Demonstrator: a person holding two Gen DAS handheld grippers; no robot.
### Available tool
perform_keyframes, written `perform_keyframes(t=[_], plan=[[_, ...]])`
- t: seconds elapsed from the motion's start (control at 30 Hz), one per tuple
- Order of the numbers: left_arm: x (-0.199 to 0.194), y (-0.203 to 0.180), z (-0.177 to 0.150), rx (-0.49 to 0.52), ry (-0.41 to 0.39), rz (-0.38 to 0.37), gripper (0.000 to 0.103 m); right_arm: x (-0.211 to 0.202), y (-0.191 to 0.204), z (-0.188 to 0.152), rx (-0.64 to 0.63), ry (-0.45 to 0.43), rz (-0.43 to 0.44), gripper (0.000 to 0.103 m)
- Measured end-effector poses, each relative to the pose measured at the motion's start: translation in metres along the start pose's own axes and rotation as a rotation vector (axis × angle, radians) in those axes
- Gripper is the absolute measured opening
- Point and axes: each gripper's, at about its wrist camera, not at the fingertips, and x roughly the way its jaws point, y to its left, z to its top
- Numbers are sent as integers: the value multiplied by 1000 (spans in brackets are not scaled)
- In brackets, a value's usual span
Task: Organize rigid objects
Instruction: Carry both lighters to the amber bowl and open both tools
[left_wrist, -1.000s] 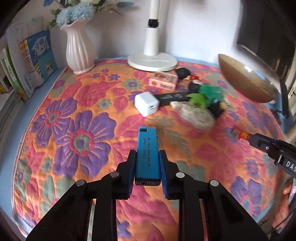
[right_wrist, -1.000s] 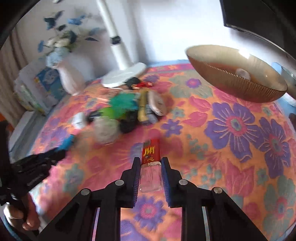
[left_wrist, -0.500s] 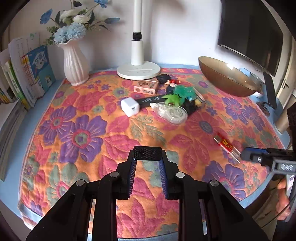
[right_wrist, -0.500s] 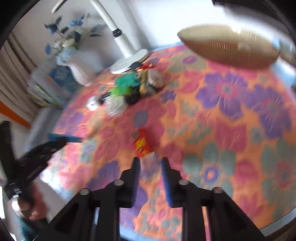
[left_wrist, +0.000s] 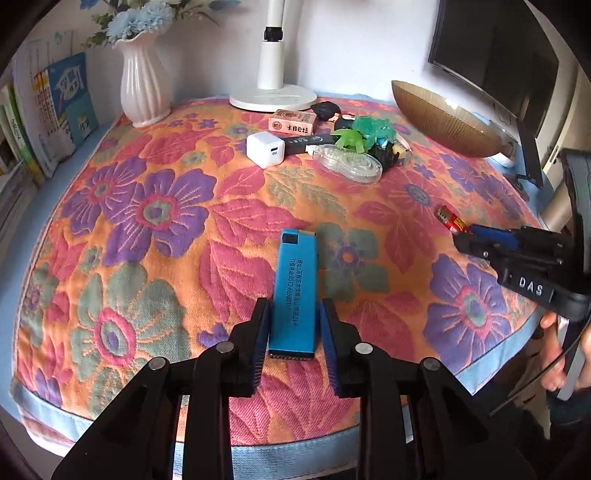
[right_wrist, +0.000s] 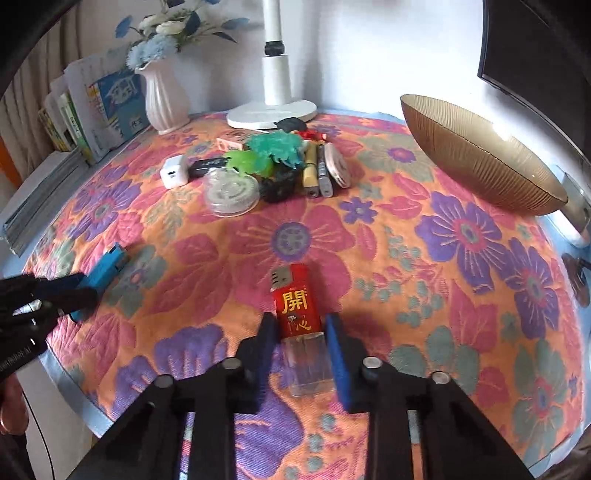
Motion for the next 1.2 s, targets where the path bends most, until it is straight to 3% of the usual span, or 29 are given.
perform_keyframes(t=[0.03,0.1,0.13,0.23,0.37,0.5,0.7,0.8,0.9,1.03,1.2], plan=[[0,1,1,-4,-3,-7,37,0,0,0,6,0,1,25],[4,0,6,-8,5,-5,37,2,0,3,13,0,11,25],[7,-2,9,3,13,-1,36,1,0,2,15,2,14,25],[16,-15,19,53,18,40,21,1,1,6,32,12,38,23],[10,-22,35,66,-11,19,21,-10,-1,10,94,-3,206,22],[-9,-40,71,100,-84,-25,21,-38,-17,29,133,-73,240,22],[-28,-91,163,174,-182,-90,21,-95,-78,78,218,-208,115,22],[-31,-124,213,192,-209,-163,21,-121,-121,106,285,-266,-5,22],[-18,-158,249,206,-207,-234,21,-137,-159,126,347,-299,-71,22],[28,-193,265,218,-113,-282,21,-128,-193,140,403,-255,-148,22],[86,-220,253,224,8,-313,21,-80,-220,136,443,-108,-185,22]])
